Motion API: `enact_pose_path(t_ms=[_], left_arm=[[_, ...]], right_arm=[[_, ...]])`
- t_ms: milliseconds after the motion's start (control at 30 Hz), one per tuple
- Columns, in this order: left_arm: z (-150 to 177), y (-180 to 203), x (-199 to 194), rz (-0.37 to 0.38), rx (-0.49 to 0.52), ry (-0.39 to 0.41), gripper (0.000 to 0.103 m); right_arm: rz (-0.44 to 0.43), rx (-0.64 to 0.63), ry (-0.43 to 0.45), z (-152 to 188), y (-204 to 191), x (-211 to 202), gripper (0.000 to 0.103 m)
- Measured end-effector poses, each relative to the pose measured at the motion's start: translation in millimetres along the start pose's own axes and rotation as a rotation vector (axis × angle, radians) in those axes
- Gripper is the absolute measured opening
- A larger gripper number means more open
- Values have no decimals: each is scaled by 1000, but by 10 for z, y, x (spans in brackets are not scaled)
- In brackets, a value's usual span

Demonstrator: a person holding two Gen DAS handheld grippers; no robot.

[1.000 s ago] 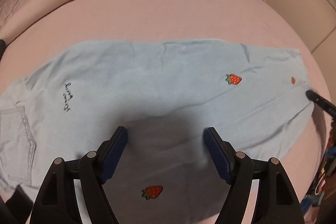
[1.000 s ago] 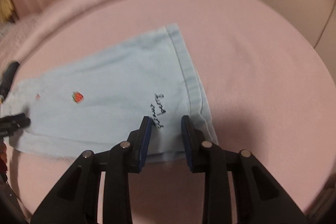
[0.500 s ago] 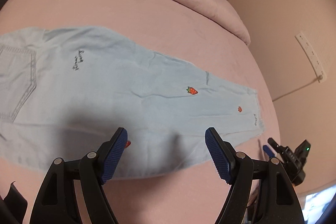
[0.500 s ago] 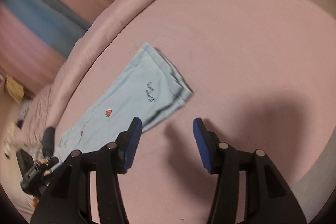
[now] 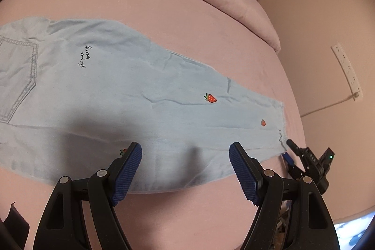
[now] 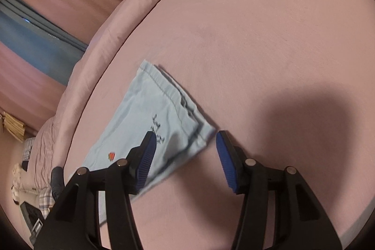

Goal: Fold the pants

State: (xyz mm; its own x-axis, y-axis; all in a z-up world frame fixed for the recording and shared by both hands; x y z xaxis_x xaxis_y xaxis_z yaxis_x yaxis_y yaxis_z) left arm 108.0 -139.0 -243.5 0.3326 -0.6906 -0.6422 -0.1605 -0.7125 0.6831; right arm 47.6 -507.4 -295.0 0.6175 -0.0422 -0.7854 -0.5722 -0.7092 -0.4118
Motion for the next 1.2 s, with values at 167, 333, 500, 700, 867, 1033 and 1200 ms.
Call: enact_pose_path(t_ms=[167,333,500,700,867,1033,1200], left_arm=[[-19,-54,58,-25,-15,-9,77],[-29,-107,33,-41,-25,2,77],[-41,-164,-38,-34,-37,19,77],[-56,-205,-127,-25,-42,40,77],[-54,-281,-143,-24,-61,34,77],[-70,-328,-113,-8,-69,25,77],[-83,-390,-17,-5,-86,2,77]], right_arm=[[3,-18,18,14,-29,9,54],[8,-16,-11,77,7,-38,49],[55,-22,-62,114,4,-38,47],[64,-24,-48,66,-34,17,35],[34,-15,-69,87,-46,47,16],[41,-19,-67,65,-64,39,12],[47,-26,-58,46,-101,-13,12]])
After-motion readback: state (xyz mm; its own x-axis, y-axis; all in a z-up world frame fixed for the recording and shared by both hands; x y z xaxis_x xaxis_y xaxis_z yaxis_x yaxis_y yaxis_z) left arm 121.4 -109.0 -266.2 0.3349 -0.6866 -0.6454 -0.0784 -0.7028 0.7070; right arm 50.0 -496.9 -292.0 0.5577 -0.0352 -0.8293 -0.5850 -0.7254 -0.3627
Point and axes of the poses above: each gripper's, at about its wrist camera, not at the fingertips, and x roughly the way its jaws point, y to its right, z to its underside, the point moved 5 cm from there along x, roughly the way its jaws point, and after that the axes turned 12 degrees about z, right-handed, at the moved point
